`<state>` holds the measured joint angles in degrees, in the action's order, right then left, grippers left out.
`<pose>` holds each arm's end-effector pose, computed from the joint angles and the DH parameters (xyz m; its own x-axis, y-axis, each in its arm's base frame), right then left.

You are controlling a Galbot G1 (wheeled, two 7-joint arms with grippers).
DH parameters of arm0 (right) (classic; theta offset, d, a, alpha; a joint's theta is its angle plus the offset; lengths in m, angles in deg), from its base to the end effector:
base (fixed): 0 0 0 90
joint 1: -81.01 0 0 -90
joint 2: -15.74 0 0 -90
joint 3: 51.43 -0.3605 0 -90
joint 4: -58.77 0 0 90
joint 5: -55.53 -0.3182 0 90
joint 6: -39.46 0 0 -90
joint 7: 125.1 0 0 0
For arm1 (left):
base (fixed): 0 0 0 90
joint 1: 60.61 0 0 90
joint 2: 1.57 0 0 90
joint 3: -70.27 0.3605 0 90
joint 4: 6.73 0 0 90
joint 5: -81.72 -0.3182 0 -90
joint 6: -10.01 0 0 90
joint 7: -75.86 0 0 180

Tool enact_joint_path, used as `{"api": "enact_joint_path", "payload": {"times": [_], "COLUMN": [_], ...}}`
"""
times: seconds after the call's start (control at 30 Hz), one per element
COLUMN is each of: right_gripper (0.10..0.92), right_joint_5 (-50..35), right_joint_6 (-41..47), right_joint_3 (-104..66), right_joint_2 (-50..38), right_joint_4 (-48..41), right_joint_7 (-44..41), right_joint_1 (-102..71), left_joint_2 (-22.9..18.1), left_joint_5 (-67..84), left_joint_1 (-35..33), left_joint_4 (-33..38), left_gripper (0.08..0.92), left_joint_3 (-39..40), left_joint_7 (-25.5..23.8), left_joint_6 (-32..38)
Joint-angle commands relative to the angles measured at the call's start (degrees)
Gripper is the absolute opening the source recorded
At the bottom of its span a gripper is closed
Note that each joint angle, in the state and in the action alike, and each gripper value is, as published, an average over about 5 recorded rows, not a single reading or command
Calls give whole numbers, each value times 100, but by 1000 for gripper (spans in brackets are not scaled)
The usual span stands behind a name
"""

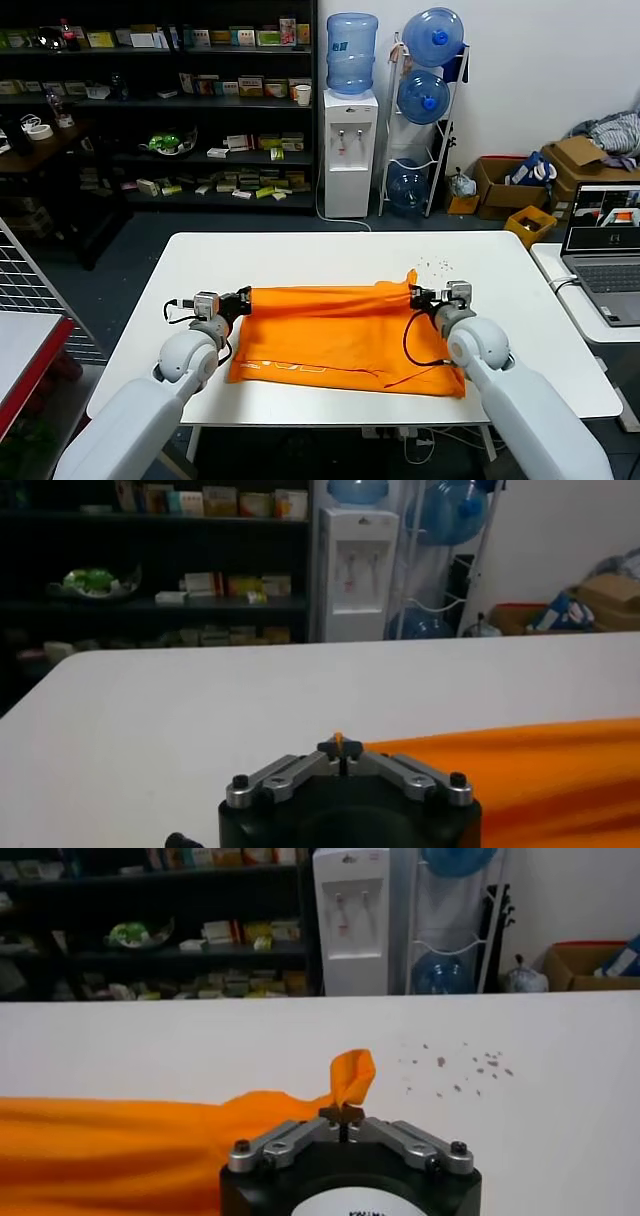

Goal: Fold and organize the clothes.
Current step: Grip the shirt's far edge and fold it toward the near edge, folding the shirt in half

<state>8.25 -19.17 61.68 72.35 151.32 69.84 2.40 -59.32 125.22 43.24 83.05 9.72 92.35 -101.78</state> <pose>0.3573 -0.0864 -0.2931 -0.8265 -0.1557 0.5410 -0.1367 0.9877 0.0756 0.3622 0.0607 -0.3118 -0.8853 0.1544 0.4386 0.1577 0.9870 -0.0292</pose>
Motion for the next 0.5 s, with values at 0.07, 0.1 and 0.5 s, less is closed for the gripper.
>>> {"api": "enact_joint_path", "payload": {"times": [0.07, 0.1, 0.5], "right_gripper": [124, 124, 225], "right_joint_5": [-176, -186, -15], "right_joint_6": [224, 233, 442], "right_joint_3": [-289, -316, -586], "right_joint_2": [-486, -498, -589], "right_joint_4": [1349, 1389, 1660], "right_joint_7": [287, 307, 144], "right_joint_1": [-1109, -1156, -1622], "left_joint_2": [236, 254, 291], "left_joint_5": [-22, -24, -183], "left_joint_1": [-760, -809, -1371], "left_joint_4": [1108, 1157, 1525], "left_gripper": [98, 98, 142], "left_joint_3": [-193, -209, -317], "left_joint_7": [59, 72, 170], "left_joint_6": [0, 1, -10]}}
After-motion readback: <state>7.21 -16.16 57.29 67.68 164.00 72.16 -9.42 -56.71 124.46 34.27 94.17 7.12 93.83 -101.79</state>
